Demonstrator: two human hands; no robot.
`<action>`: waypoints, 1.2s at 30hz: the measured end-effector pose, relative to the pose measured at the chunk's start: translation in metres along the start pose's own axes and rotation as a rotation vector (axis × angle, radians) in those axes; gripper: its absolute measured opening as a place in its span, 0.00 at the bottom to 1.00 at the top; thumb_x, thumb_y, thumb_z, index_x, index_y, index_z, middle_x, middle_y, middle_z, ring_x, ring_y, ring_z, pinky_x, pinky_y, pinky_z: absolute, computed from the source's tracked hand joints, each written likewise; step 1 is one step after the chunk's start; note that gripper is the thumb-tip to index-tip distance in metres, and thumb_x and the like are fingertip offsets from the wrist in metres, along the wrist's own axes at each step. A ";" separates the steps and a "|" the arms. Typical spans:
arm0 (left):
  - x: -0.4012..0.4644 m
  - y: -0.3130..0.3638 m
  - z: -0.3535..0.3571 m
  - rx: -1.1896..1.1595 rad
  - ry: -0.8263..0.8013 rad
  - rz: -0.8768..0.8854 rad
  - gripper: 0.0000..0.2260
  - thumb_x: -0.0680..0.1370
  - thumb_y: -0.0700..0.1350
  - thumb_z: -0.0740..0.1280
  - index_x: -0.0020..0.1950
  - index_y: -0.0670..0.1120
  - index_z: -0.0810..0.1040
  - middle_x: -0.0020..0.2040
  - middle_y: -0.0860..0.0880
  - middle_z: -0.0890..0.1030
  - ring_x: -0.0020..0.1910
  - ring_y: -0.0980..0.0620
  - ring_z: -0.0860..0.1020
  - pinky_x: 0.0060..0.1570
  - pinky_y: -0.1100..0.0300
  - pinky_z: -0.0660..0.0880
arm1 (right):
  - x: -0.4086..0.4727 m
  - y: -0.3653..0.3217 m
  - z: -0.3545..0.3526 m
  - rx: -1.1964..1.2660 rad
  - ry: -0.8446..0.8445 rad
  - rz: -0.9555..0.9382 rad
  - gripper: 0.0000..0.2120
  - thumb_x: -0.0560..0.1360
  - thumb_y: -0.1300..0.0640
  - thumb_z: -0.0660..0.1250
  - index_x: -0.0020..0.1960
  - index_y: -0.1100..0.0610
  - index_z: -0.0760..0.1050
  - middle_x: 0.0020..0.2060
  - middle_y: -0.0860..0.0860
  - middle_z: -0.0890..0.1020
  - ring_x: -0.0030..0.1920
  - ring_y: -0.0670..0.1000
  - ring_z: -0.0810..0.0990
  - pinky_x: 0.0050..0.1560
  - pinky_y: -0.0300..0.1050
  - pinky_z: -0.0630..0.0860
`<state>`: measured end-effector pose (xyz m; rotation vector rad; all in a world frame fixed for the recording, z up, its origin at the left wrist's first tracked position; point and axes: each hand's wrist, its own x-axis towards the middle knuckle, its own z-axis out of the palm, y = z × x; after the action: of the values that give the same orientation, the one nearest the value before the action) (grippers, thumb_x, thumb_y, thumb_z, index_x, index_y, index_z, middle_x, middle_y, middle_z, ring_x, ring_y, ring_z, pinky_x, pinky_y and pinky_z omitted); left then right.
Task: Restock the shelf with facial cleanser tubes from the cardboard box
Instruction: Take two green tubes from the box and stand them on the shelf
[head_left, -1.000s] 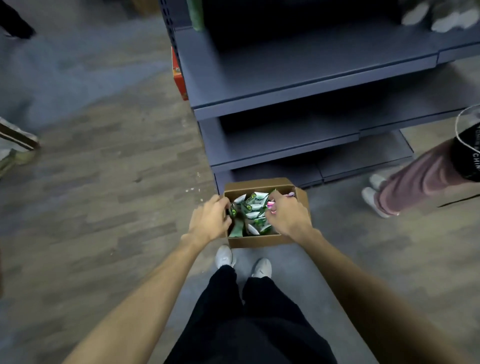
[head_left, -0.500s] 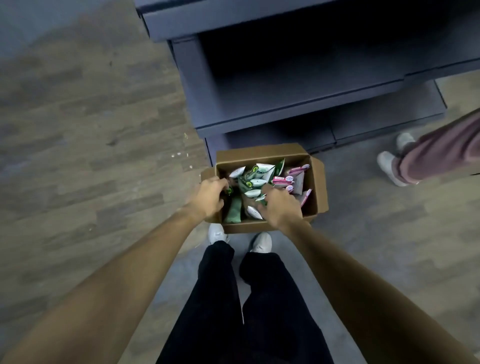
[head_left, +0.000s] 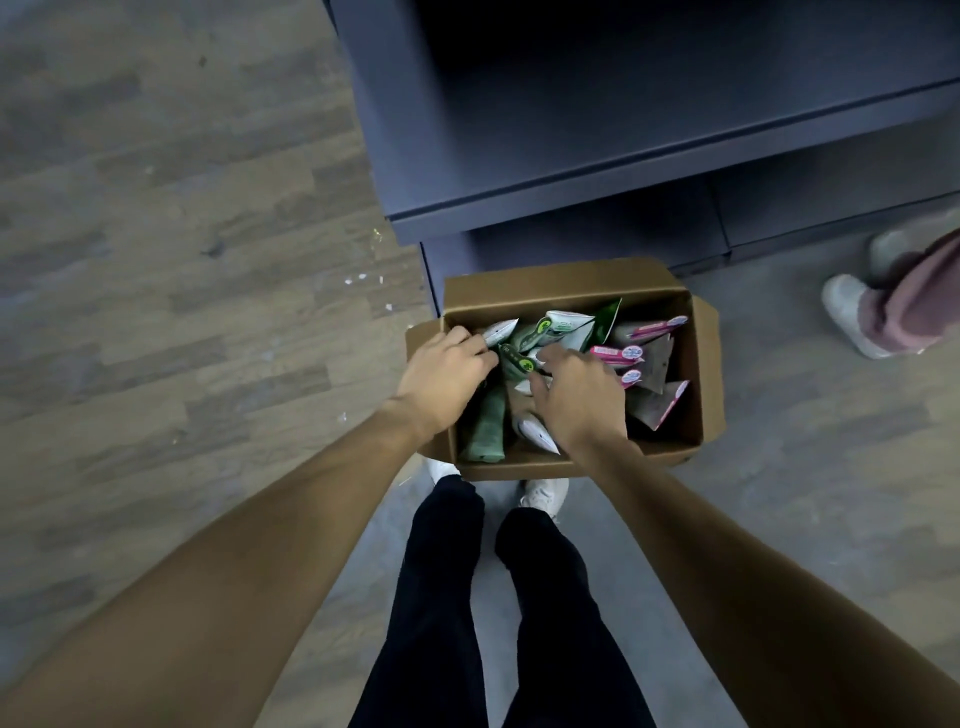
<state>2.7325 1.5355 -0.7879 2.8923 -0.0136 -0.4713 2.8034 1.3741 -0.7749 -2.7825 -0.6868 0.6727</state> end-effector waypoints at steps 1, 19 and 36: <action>0.003 0.001 0.001 0.000 -0.022 0.010 0.16 0.70 0.35 0.69 0.56 0.45 0.81 0.51 0.47 0.80 0.52 0.43 0.76 0.50 0.53 0.72 | 0.002 0.000 0.002 -0.006 0.001 0.001 0.11 0.77 0.52 0.64 0.57 0.54 0.77 0.47 0.54 0.84 0.51 0.58 0.80 0.51 0.48 0.73; 0.021 -0.004 0.005 0.093 -0.212 0.007 0.16 0.76 0.36 0.63 0.62 0.47 0.77 0.58 0.49 0.76 0.58 0.46 0.72 0.57 0.54 0.69 | 0.011 -0.001 0.011 -0.042 0.005 0.028 0.09 0.77 0.49 0.65 0.56 0.49 0.76 0.46 0.49 0.83 0.49 0.55 0.81 0.41 0.44 0.64; 0.029 0.008 0.006 0.248 -0.329 0.027 0.13 0.78 0.37 0.62 0.59 0.48 0.77 0.57 0.48 0.78 0.53 0.45 0.79 0.53 0.54 0.70 | 0.006 0.020 0.030 -0.110 0.081 -0.102 0.11 0.68 0.54 0.72 0.51 0.53 0.81 0.43 0.50 0.84 0.47 0.56 0.80 0.50 0.49 0.74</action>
<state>2.7578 1.5252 -0.8009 3.0081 -0.1740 -0.9995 2.8018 1.3617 -0.8096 -2.8322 -0.8676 0.5151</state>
